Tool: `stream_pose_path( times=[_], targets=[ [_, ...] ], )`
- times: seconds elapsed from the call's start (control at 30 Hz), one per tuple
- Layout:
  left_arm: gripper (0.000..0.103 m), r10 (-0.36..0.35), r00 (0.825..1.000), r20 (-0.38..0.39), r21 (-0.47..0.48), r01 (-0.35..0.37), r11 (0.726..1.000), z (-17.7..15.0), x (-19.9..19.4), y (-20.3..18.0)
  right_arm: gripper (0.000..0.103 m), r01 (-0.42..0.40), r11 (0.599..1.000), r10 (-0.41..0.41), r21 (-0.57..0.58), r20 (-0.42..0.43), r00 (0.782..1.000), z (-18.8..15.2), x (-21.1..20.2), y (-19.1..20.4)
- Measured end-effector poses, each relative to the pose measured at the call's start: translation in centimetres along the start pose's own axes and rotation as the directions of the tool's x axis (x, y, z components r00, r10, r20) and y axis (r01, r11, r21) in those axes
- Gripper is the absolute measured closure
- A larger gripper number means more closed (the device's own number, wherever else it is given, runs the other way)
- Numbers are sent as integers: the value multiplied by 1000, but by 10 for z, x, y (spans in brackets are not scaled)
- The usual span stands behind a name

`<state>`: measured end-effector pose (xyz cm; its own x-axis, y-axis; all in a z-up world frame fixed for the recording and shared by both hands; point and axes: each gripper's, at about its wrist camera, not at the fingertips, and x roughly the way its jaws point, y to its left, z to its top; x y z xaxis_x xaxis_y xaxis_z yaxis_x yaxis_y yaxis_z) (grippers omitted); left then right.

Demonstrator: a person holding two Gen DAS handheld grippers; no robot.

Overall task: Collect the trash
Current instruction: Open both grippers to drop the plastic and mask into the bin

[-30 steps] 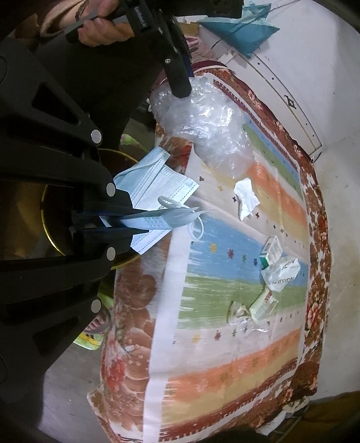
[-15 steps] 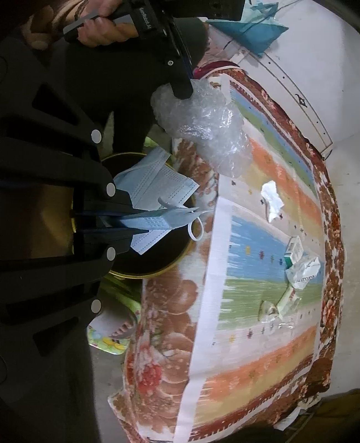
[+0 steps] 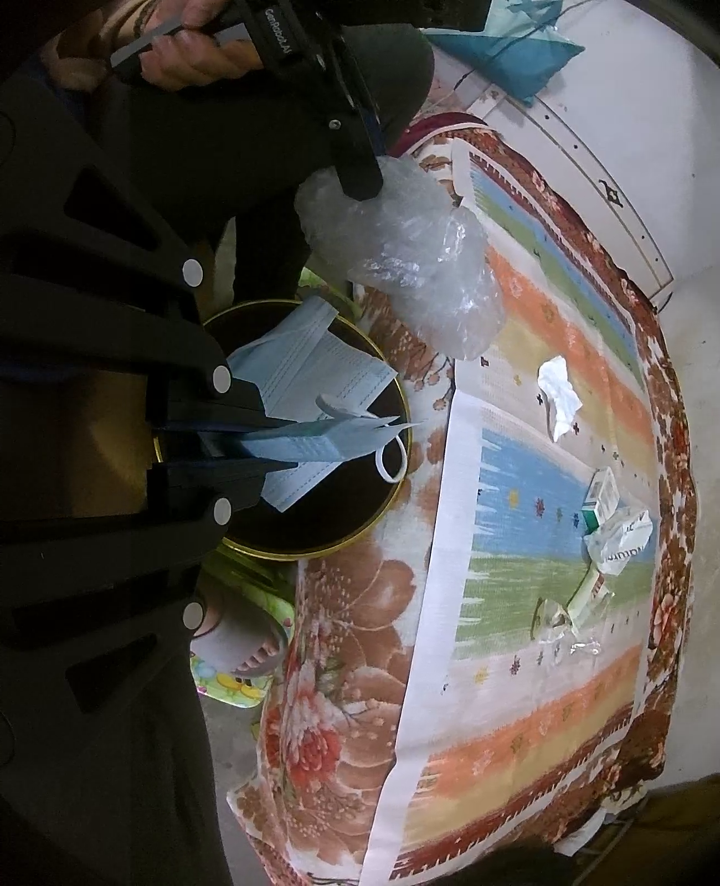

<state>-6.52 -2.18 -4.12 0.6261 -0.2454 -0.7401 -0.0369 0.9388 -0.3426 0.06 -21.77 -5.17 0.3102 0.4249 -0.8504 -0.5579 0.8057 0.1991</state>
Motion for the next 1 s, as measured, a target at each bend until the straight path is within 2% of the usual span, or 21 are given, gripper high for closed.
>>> stream_pose_path(
  times=[0.03,0.07,0.1,0.17,0.2,0.33,0.63,0.77,0.9,1.0],
  targets=[
    [71,3,1000,1,-3,-3,1000,1,1,0,95,0,1000,0,-3,-5,1000,1,1,0],
    [68,3,1000,2,-5,-3,1000,1,1,0,90,2,1000,-2,-4,-10,1000,1,3,1],
    [61,0,1000,6,-7,0,1000,1,1,0,79,3,1000,-3,-3,-13,1000,2,5,1],
    [46,6,1000,15,-12,-5,1000,1,2,1,63,-3,1000,3,1,-19,1000,4,9,1],
    [45,12,1000,18,-15,-11,1000,2,3,1,60,-8,1000,8,4,-22,1000,5,11,1],
    [45,17,1000,7,-20,-17,1000,5,7,0,60,-33,999,34,20,-47,998,3,20,2],
    [41,29,1000,4,-24,-29,999,9,9,3,57,-53,998,54,28,-31,998,7,18,1],
    [41,70,997,16,1,-70,998,17,12,1,57,-68,997,69,30,-36,997,11,22,3],
    [40,50,999,-3,-33,-50,998,31,17,9,50,-96,994,98,54,-34,995,18,23,-2],
    [39,59,998,-10,-34,-59,998,40,21,11,50,-125,990,127,71,-32,991,27,23,-7]
  ],
)
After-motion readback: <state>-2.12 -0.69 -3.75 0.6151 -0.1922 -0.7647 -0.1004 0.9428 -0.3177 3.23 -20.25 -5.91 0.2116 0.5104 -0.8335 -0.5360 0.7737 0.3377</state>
